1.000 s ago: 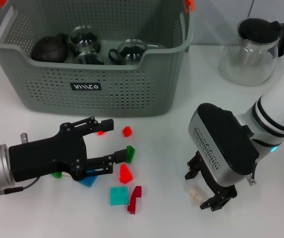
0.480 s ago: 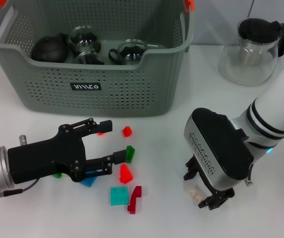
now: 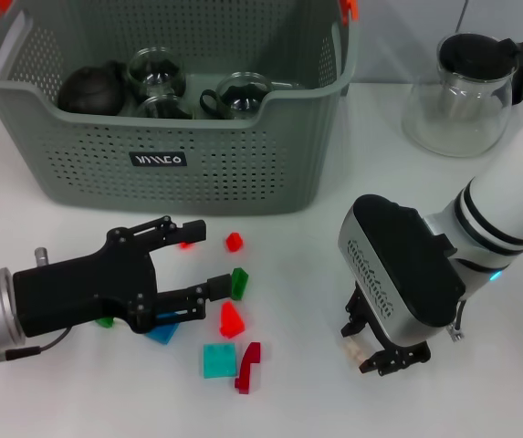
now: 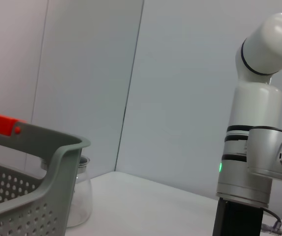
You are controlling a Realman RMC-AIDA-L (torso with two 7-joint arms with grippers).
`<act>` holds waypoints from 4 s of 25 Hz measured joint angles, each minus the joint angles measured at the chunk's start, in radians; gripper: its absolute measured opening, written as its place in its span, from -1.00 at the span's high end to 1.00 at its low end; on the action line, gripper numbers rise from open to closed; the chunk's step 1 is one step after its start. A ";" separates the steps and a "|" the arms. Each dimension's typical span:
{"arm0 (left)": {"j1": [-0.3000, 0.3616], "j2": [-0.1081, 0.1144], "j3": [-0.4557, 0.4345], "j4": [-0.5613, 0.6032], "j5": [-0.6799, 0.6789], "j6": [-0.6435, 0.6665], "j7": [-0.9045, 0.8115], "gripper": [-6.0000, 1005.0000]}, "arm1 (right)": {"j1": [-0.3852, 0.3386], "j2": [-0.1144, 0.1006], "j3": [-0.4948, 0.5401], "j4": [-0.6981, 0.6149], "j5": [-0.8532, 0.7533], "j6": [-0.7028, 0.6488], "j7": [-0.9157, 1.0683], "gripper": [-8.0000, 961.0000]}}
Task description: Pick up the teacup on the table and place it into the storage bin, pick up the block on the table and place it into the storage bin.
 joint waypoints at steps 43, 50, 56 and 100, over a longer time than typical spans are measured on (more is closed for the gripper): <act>0.032 0.006 -0.162 0.052 0.078 0.028 0.047 -0.59 | 0.379 -0.028 0.707 0.169 0.354 0.370 0.235 0.04; 0.031 0.005 -0.164 0.052 0.072 0.034 0.047 -0.59 | 0.365 -0.037 0.683 0.175 0.373 0.368 0.226 -0.59; 0.029 0.007 -0.172 0.052 0.071 0.055 0.045 -0.59 | 0.248 -0.069 0.693 0.060 0.556 0.045 0.141 -0.88; 0.039 0.012 -0.180 0.058 0.081 0.052 0.052 -0.59 | 0.147 0.003 0.074 0.483 0.604 0.468 0.098 -0.69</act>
